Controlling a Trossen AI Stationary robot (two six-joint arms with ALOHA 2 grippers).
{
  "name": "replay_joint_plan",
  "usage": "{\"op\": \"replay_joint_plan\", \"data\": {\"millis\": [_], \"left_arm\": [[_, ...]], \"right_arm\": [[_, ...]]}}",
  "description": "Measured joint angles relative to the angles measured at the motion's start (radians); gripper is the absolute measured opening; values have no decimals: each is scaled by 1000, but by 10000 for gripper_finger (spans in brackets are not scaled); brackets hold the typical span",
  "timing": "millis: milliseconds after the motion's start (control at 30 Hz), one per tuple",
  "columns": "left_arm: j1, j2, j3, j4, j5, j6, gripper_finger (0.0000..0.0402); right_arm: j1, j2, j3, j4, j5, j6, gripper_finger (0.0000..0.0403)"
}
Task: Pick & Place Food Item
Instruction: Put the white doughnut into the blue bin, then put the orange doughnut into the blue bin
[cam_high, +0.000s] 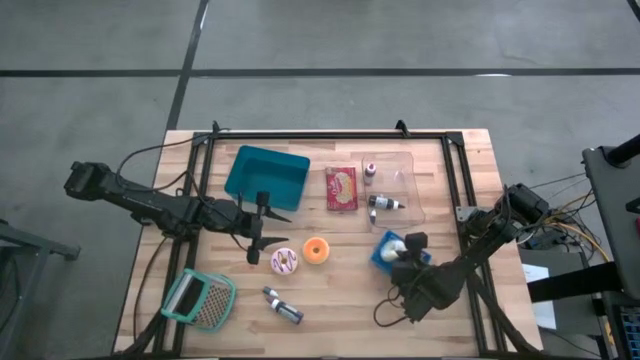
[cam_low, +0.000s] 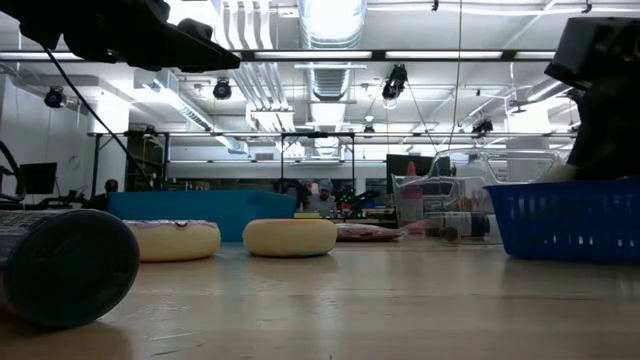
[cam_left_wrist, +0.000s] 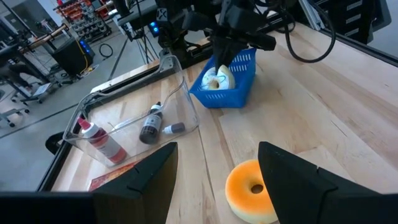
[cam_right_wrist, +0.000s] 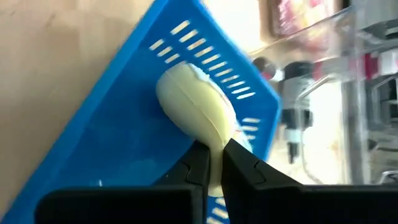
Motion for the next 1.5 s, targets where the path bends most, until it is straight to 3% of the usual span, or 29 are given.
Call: {"op": "replay_joint_plan", "data": {"millis": [300,767,1200,1500], "left_arm": [[0,0,0,-1,0,0,227],[0,0,0,-14,0,0,227],[0,0,0,-15,0,0,227],[-1,3,0,-29,2,-27,227]], "right_arm": [[-5,0,14,1,-173,-49,76],[-49,-1,82,-10,-292,-110,171],[-61,-2,215,-109,-270,-167,196],[-118,-3,205,88,-74,-392,196]]}}
